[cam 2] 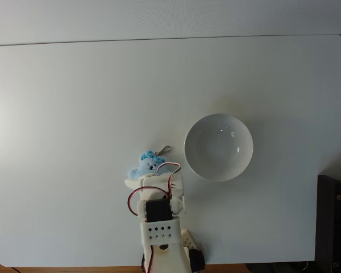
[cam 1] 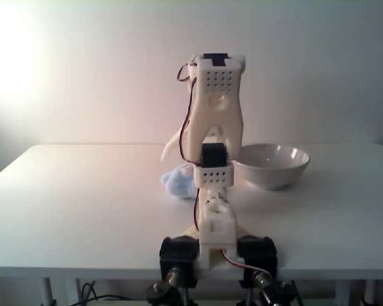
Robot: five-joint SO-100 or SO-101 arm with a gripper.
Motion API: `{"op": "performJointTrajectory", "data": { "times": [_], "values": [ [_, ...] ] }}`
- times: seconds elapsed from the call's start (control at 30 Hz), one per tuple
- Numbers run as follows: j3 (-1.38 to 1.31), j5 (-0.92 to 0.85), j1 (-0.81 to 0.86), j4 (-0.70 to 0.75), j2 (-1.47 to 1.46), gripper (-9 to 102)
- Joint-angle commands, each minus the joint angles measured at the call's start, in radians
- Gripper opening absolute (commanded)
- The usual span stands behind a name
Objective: Grasp a skyblue doll and put it into the bowl.
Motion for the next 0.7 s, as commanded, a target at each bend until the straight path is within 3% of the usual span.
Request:
{"op": "performJointTrajectory", "data": {
  "times": [0.0, 0.67],
  "values": [
    [-0.040, -0.002, -0.006, 0.002, -0.049, 59],
    [-0.038, -0.003, -0.035, -0.084, -0.288, 59]
  ]
}}
